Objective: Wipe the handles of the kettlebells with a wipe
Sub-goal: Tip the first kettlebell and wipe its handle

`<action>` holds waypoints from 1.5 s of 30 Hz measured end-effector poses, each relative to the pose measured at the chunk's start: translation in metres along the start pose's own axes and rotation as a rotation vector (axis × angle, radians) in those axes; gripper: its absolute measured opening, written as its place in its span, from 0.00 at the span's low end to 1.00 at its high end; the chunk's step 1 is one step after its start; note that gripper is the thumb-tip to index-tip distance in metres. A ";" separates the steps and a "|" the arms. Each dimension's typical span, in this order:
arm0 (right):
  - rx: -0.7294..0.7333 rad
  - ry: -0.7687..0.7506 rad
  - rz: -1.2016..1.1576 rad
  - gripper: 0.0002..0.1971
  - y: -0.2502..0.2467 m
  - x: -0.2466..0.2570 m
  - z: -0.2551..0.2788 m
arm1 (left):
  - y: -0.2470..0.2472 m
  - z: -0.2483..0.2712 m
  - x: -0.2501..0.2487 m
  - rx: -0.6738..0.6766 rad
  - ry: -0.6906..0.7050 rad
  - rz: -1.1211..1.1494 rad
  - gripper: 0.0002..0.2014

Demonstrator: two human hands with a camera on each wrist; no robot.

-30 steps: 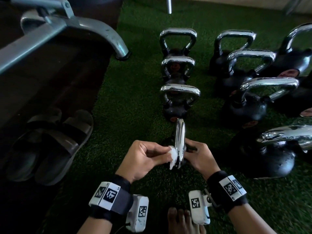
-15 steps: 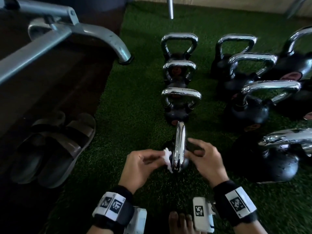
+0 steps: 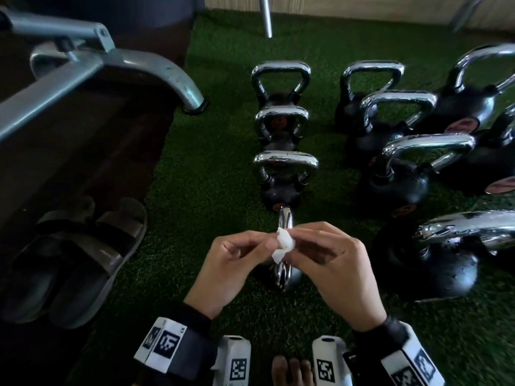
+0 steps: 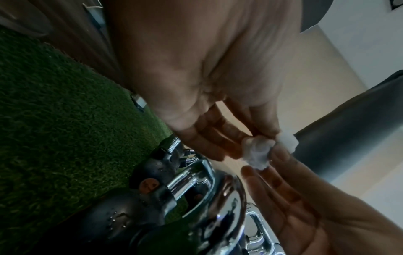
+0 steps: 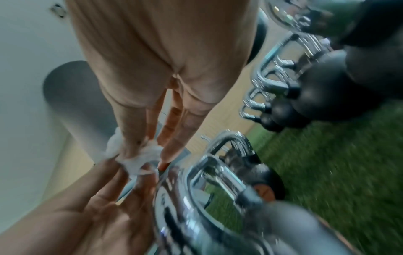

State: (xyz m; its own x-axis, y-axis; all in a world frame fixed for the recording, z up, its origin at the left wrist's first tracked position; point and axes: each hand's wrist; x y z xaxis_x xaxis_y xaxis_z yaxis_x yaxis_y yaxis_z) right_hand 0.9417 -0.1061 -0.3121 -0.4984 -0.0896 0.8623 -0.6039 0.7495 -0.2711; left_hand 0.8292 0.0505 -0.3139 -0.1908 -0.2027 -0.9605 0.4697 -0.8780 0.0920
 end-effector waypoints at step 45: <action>-0.047 -0.227 0.349 0.17 0.013 -0.059 -0.033 | -0.003 -0.067 0.100 0.099 0.049 -0.737 0.56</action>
State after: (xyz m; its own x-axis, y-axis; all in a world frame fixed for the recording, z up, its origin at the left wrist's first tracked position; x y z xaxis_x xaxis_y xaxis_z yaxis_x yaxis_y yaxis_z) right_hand 0.9835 -0.0692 -0.3523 -0.7959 0.0368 0.6044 -0.3477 0.7894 -0.5059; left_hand 0.8662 0.0618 -0.4273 -0.3869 0.4714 -0.7926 0.1543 -0.8143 -0.5596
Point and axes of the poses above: each hand's wrist, its own z-axis away from the middle knuckle, its own y-axis out of the palm, x = y × z, and after that the axes turned 13 degrees about -y, right-handed
